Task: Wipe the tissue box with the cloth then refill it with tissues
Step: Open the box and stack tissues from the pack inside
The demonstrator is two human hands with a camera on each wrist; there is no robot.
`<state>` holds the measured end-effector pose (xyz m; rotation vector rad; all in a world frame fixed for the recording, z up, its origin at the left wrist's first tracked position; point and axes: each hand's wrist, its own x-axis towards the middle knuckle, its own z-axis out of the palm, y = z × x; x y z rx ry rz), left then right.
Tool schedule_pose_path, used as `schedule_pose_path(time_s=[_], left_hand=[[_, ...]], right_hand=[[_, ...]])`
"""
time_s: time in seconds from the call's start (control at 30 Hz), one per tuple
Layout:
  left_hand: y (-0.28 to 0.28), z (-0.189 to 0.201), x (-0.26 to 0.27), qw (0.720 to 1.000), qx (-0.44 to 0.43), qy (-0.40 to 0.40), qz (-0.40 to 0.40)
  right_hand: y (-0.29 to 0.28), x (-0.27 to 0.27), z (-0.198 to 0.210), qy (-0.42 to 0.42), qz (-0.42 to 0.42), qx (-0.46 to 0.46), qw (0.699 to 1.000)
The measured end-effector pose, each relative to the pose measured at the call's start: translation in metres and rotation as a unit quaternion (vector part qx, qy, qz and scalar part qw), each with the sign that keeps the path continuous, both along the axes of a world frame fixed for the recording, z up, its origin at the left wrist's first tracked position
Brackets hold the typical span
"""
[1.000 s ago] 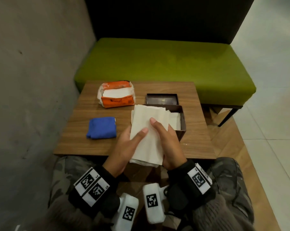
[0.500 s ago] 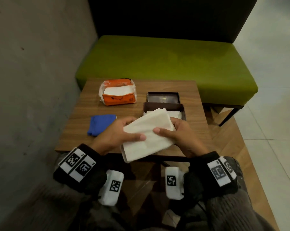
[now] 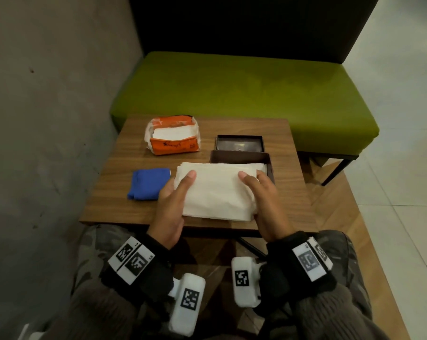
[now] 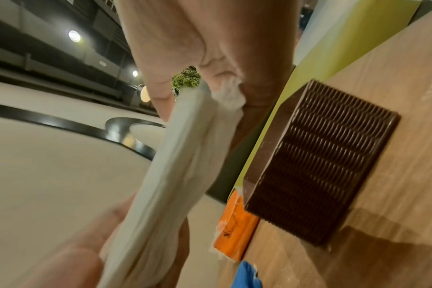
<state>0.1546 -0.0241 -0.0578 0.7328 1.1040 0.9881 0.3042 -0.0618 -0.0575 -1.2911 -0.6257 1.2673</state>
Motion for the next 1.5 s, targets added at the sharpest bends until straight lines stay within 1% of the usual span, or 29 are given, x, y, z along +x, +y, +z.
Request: schedule_pose_path(time_s=[0.1, 0.17, 0.27, 0.33, 0.4, 0.47, 0.53, 0.63, 0.7, 0.8, 0.9, 0.97, 1.0, 1.03, 1.07, 1.13, 1.17, 1.2, 1.27, 1.3, 1.43, 1.5], left_hand=[[-0.003, -0.004, 0.009, 0.999, -0.015, 0.021, -0.028], [0.001, -0.002, 0.010, 0.998, 0.009, 0.046, -0.040], [0.016, 0.003, 0.003, 0.991, 0.051, 0.108, -0.061], [0.025, 0.004, 0.002, 0.982, 0.072, 0.145, -0.095], [0.035, 0.004, 0.007, 0.976, 0.082, 0.155, -0.132], [0.047, 0.004, 0.013, 0.973, 0.098, 0.149, -0.145], [0.063, 0.000, 0.021, 0.961, 0.144, 0.192, -0.135], [0.084, -0.011, 0.032, 0.928, 0.205, 0.284, -0.127], [0.094, -0.021, 0.035, 0.898, 0.241, 0.340, -0.138], [0.103, -0.037, 0.033, 0.858, 0.282, 0.401, -0.151], [0.104, -0.042, 0.033, 0.843, 0.278, 0.427, -0.172], [0.104, -0.039, 0.033, 0.839, 0.270, 0.423, -0.208], [0.104, -0.037, 0.033, 0.829, 0.274, 0.431, -0.228], [0.105, -0.035, 0.034, 0.807, 0.282, 0.455, -0.249], [0.105, -0.032, 0.035, 0.769, 0.298, 0.497, -0.268], [0.109, -0.030, 0.039, 0.677, 0.350, 0.583, -0.280], [0.110, -0.031, 0.041, 0.647, 0.378, 0.604, -0.272], [0.112, -0.032, 0.043, 0.634, 0.398, 0.611, -0.256], [0.114, -0.034, 0.045, 0.640, 0.407, 0.608, -0.234], [0.115, -0.034, 0.046, 0.639, 0.403, 0.611, -0.237], [0.120, -0.036, 0.052, 0.597, 0.359, 0.658, -0.287], [0.125, -0.036, 0.055, 0.582, 0.334, 0.674, -0.311]], right_hand=[[0.003, -0.002, -0.002, -0.013, 0.018, -0.015, 1.000], [0.005, 0.002, -0.003, -0.024, 0.017, -0.019, 0.999], [0.005, 0.025, -0.001, -0.043, 0.025, -0.006, 0.999], [0.008, 0.040, 0.002, -0.057, 0.030, 0.011, 0.998], [0.015, 0.049, 0.002, -0.098, 0.016, 0.025, 0.995], [0.025, 0.060, 0.001, -0.154, -0.005, 0.030, 0.988], [0.035, 0.070, 0.000, -0.215, -0.007, 0.031, 0.976], [0.048, 0.080, -0.004, -0.320, -0.002, 0.021, 0.947], [0.054, 0.083, -0.011, -0.371, 0.012, 0.013, 0.928], [0.056, 0.086, -0.023, -0.478, 0.046, -0.007, 0.877], [0.057, 0.089, -0.028, -0.553, 0.081, -0.033, 0.829], [0.059, 0.091, -0.027, -0.593, 0.137, -0.062, 0.791], [0.060, 0.093, -0.024, -0.611, 0.164, -0.077, 0.771], [0.061, 0.094, -0.023, -0.626, 0.187, -0.090, 0.752], [0.063, 0.094, -0.021, -0.642, 0.205, -0.100, 0.732], [0.067, 0.092, -0.022, -0.688, 0.212, -0.101, 0.686], [0.068, 0.092, -0.024, -0.707, 0.195, -0.091, 0.674], [0.069, 0.091, -0.025, -0.712, 0.173, -0.081, 0.675], [0.071, 0.091, -0.026, -0.699, 0.141, -0.077, 0.697], [0.071, 0.092, -0.028, -0.694, 0.138, -0.086, 0.701], [0.076, 0.093, -0.034, -0.690, 0.149, -0.130, 0.697], [0.080, 0.095, -0.037, -0.684, 0.159, -0.150, 0.696]])
